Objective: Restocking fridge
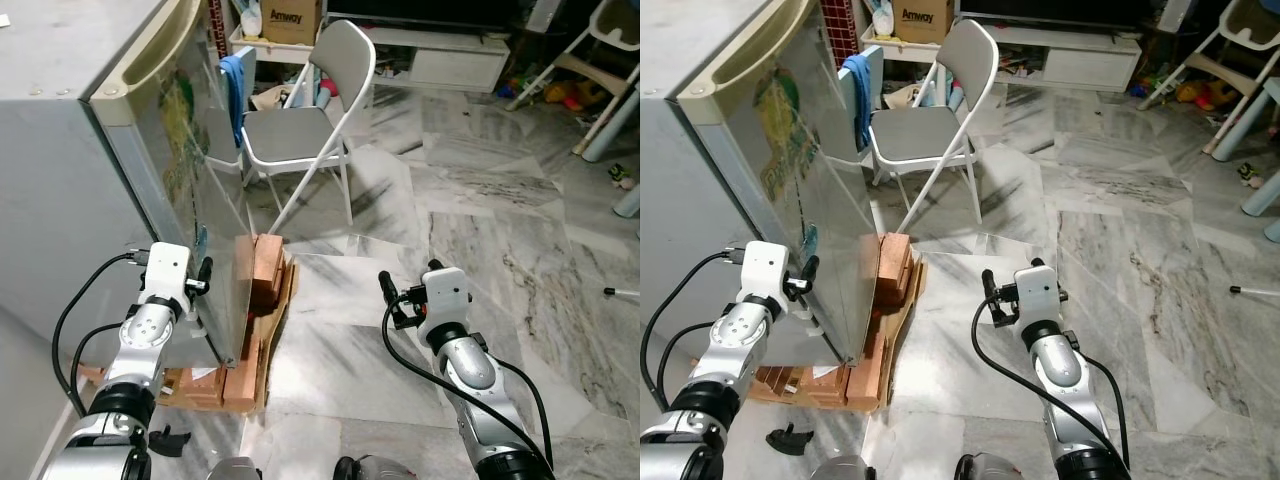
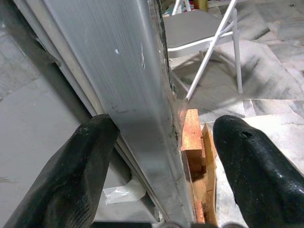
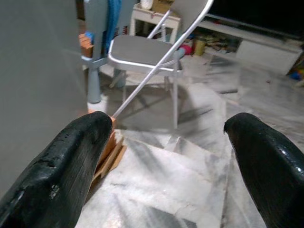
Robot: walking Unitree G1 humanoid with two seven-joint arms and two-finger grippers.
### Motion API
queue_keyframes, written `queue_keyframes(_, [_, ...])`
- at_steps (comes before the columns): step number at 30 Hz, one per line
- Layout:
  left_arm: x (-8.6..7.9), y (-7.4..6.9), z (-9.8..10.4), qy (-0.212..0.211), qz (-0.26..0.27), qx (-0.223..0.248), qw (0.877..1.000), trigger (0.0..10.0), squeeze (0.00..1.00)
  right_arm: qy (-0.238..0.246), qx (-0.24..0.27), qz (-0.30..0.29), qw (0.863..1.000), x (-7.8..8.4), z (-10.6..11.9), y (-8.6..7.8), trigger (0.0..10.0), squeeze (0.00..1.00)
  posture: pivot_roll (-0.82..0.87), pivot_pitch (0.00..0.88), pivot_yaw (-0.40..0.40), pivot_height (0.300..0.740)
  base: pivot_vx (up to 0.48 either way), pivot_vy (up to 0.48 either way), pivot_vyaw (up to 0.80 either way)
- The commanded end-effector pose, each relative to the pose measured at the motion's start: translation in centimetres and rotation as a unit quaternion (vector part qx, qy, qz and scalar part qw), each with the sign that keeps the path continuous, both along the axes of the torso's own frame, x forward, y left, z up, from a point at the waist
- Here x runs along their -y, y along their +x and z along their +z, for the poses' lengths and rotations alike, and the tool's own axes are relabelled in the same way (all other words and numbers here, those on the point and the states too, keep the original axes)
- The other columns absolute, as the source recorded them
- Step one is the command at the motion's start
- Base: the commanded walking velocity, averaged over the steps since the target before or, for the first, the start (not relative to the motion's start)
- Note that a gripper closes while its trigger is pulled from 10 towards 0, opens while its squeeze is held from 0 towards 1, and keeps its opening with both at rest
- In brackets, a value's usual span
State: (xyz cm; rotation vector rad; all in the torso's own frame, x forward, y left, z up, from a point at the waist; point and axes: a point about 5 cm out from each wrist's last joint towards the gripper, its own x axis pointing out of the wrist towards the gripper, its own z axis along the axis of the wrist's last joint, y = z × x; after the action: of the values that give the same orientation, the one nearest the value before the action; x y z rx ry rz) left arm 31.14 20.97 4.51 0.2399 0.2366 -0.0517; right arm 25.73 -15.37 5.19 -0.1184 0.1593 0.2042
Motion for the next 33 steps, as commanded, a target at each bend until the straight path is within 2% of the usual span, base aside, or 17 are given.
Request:
queue_keyframes(1, [1.2,1.5,1.9,0.009,-0.025,0.039,0.999,10.0,0.0,0.004,-0.017,0.014,1.0,0.1,-0.2,-0.3,10.0,0.0,0.06,0.0,-0.013,0.74,0.0,0.0,0.0])
queue_keyframes(3, [1.9,2.0,2.3,-0.01,-0.024,0.04,0.999,10.0,0.0,0.001,-0.037,0.025,0.999,0.4,-0.7,-0.8,10.0,0.0,0.06,0.0,-0.015,0.74,0.0,0.0,0.0])
queue_keyframes(5, [6.4,3.0,4.0,-0.005,-0.112,0.077,0.991,10.0,0.0,-0.054,-0.116,0.037,0.991,1.9,-2.8,-2.2,10.0,0.0,0.06,0.0,-0.017,0.74,0.0,0.0,0.0])
queue_keyframes(7, [8.8,3.2,4.9,-0.016,-0.154,0.095,0.983,10.0,0.0,-0.068,-0.145,0.037,0.986,2.5,-3.5,-2.7,10.0,0.0,0.06,0.0,-0.015,0.74,0.0,0.0,0.0])
queue_keyframes(8, [11.6,2.9,5.5,-0.028,-0.212,0.108,0.971,10.0,0.0,-0.066,-0.158,0.039,0.984,2.7,-3.9,-3.0,10.0,0.0,0.06,0.0,-0.013,0.74,0.0,0.0,0.0])
queue_keyframes(9, [16.0,1.7,6.6,-0.048,-0.308,0.127,0.942,10.0,0.0,-0.067,-0.171,0.043,0.982,2.9,-4.3,-3.3,10.0,0.0,0.06,0.0,-0.008,0.74,0.0,0.0,0.0])
queue_keyframes(10, [16.0,1.7,6.6,-0.048,-0.308,0.127,0.942,10.0,0.0,-0.067,-0.171,0.043,0.982,2.9,-4.3,-3.3,10.0,0.0,0.06,0.0,-0.008,0.74,0.0,0.0,0.0])
queue_keyframes(11, [19.1,0.3,7.2,-0.064,-0.378,0.137,0.913,10.0,0.0,-0.074,-0.176,0.05,0.98,2.9,-4.4,-3.4,10.0,0.0,0.05,0.0,-0.004,0.74,0.0,0.0,0.0])
queue_keyframes(13, [19.1,0.3,7.2,-0.064,-0.378,0.137,0.913,10.0,0.0,-0.074,-0.176,0.05,0.98,2.9,-4.4,-3.4,10.0,0.0,0.05,0.0,-0.004,0.74,0.0,0.0,0.0])
queue_keyframes(14, [21.5,-1.4,7.3,-0.074,-0.444,0.133,0.883,10.0,0.0,-0.073,-0.178,0.057,0.98,2.8,-4.5,-3.4,10.0,0.0,0.05,0.0,0.0,0.74,0.0,0.0,0.0])
queue_keyframes(16, [21.6,-1.6,6.4,-0.061,-0.453,0.122,0.881,10.0,0.0,-0.071,-0.179,0.056,0.98,2.8,-4.7,-3.5,10.0,0.0,0.04,0.0,0.007,0.74,0.0,0.0,0.0])
queue_keyframes(20, [16.0,0.6,3.6,-0.026,-0.354,0.072,0.932,10.0,0.0,-0.064,-0.19,0.049,0.978,2.6,-5.7,-3.9,10.0,0.0,0.03,0.0,0.016,0.74,0.0,0.0,0.0])
queue_keyframes(22, [15.2,0.7,3.6,-0.022,-0.344,0.07,0.936,10.0,0.0,-0.063,-0.192,0.049,0.978,2.6,-5.8,-3.9,10.0,0.0,0.03,0.0,0.016,0.74,0.0,0.0,0.0])
queue_keyframes(23, [11.7,0.7,2.9,-0.007,-0.303,0.057,0.951,10.0,0.0,-0.062,-0.201,0.049,0.976,2.6,-6.5,-4.0,10.0,0.0,0.05,0.0,0.011,0.74,0.0,0.0,0.0])
queue_keyframes(24, [11.7,0.7,2.9,-0.007,-0.303,0.057,0.951,10.0,0.0,-0.062,-0.201,0.049,0.976,2.6,-6.5,-4.0,10.0,0.0,0.05,0.0,0.011,0.74,0.0,0.0,0.0])
queue_keyframes(26, [9.1,0.1,2.2,-0.004,-0.274,0.05,0.96,10.0,0.0,-0.066,-0.204,0.05,0.975,2.7,-6.9,-3.9,10.0,0.0,0.06,0.0,0.006,0.74,0.0,0.0,0.0])
queue_keyframes(33, [4.5,-2.5,-0.1,-0.02,-0.175,0.035,0.984,10.0,0.0,-0.102,-0.186,0.059,0.975,2.8,-7.6,-3.2,10.0,0.0,0.09,0.0,-0.005,0.74,0.0,-0.43,0.0])
